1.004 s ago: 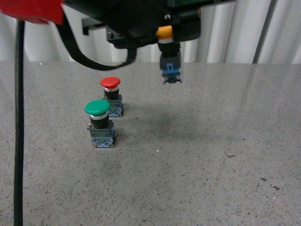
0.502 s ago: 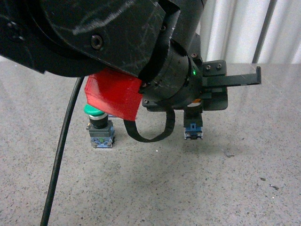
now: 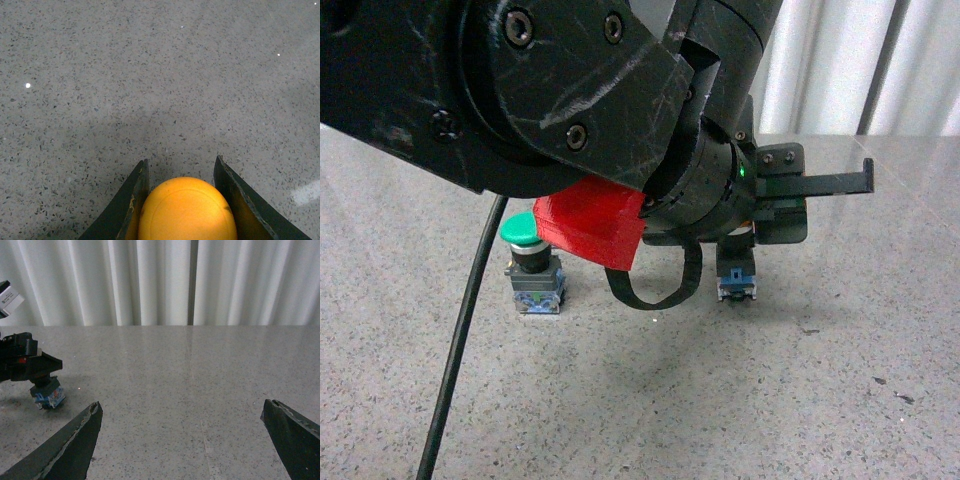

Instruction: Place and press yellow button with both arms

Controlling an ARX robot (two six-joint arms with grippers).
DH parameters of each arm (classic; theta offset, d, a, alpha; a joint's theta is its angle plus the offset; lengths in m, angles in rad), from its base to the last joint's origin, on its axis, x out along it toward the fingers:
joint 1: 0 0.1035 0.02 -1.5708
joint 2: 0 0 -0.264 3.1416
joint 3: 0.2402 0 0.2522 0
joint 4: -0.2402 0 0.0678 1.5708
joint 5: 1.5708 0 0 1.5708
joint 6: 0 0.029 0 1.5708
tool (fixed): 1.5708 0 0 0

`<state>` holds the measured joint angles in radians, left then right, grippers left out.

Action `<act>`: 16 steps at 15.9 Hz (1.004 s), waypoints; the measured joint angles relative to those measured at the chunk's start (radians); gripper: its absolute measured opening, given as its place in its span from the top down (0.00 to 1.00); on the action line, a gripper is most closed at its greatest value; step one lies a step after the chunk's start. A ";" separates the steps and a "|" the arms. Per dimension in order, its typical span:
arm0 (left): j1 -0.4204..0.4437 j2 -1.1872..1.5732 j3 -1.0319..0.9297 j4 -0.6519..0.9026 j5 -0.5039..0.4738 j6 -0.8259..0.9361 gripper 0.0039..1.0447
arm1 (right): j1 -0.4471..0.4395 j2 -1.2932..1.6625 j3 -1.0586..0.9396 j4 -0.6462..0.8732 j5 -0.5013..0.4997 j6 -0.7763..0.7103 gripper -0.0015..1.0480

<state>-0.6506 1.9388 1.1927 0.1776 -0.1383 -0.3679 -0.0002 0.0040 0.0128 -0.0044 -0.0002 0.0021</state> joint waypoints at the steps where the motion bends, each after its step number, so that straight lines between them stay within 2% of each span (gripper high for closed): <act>1: 0.000 0.010 0.005 0.008 -0.003 0.000 0.68 | 0.000 0.000 0.000 0.000 0.000 0.000 0.06; 3: 0.000 0.019 0.010 0.011 -0.007 0.001 0.68 | 0.000 0.000 0.000 0.000 0.000 0.000 0.06; 10: 0.000 0.029 0.023 0.009 -0.011 0.002 0.05 | 0.000 0.000 0.000 0.000 0.000 0.000 0.06; 13: 0.023 -0.056 0.008 0.064 -0.037 0.044 0.06 | 0.000 0.000 0.000 0.000 0.000 0.000 0.06; 16: 0.132 -0.334 -0.074 0.155 -0.107 0.186 0.06 | 0.000 0.000 0.000 0.000 0.000 0.000 0.06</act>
<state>-0.5182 1.6051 1.1191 0.3325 -0.2451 -0.1818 -0.0002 0.0040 0.0128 -0.0044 -0.0002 0.0021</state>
